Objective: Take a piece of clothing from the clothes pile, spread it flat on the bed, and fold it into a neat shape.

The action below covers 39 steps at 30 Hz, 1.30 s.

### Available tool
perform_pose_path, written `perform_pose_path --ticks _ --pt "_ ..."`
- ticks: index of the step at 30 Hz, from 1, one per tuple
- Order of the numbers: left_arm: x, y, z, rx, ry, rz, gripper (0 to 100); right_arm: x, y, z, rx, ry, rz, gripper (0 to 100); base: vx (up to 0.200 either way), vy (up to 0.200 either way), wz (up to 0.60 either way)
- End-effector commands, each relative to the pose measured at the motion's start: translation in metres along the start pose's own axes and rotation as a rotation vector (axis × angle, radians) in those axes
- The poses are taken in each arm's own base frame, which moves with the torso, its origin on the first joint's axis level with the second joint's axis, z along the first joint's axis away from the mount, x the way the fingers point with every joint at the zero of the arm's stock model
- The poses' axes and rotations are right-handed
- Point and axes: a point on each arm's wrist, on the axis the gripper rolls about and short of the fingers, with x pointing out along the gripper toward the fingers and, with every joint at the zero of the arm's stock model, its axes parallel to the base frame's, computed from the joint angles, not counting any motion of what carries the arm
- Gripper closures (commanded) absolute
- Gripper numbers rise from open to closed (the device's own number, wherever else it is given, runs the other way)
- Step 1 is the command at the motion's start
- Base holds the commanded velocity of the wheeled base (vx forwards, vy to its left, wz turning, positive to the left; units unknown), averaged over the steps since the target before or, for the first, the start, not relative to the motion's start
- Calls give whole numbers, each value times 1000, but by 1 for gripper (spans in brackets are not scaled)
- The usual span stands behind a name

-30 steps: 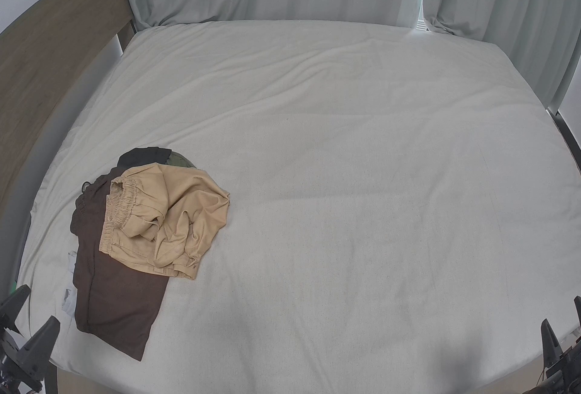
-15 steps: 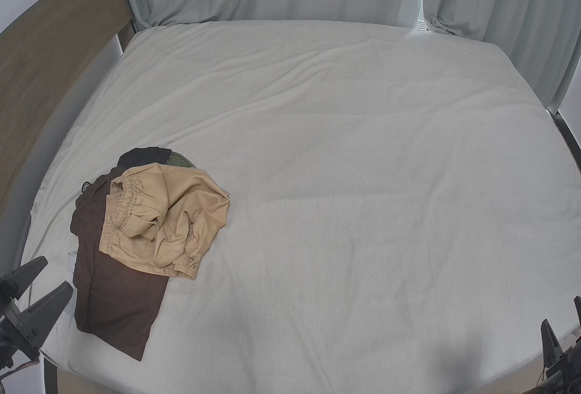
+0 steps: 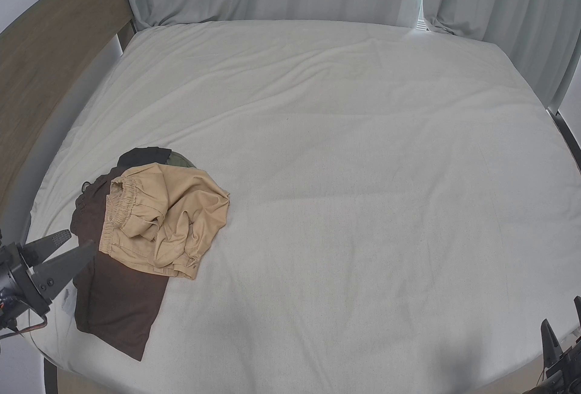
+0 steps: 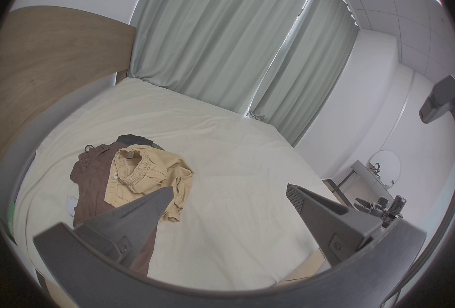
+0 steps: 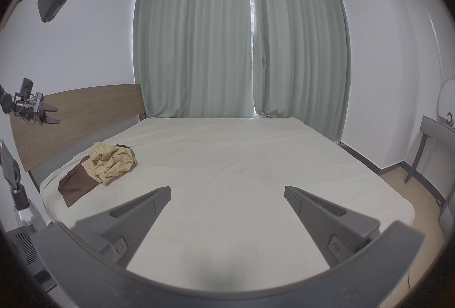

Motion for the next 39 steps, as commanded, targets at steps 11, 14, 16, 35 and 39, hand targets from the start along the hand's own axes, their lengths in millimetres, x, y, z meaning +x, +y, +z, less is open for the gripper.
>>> perform_pose_path --ticks 11,14,16,35,39 --pt "37 44 18 -74 56 -13 0 0 0 -5 -3 0 3 0 0 0 0" --pt "42 51 22 -79 60 -9 0 0 0 -5 -2 0 3 0 0 0 0" --pt "44 55 23 -89 70 -13 0 0 0 -5 -3 0 3 0 0 0 0" --pt "64 106 28 -47 128 -47 0 0 0 -5 -5 -2 3 0 0 0 0" --pt "70 113 26 -61 144 -45 0 0 0 -5 -5 -2 3 0 0 0 0"
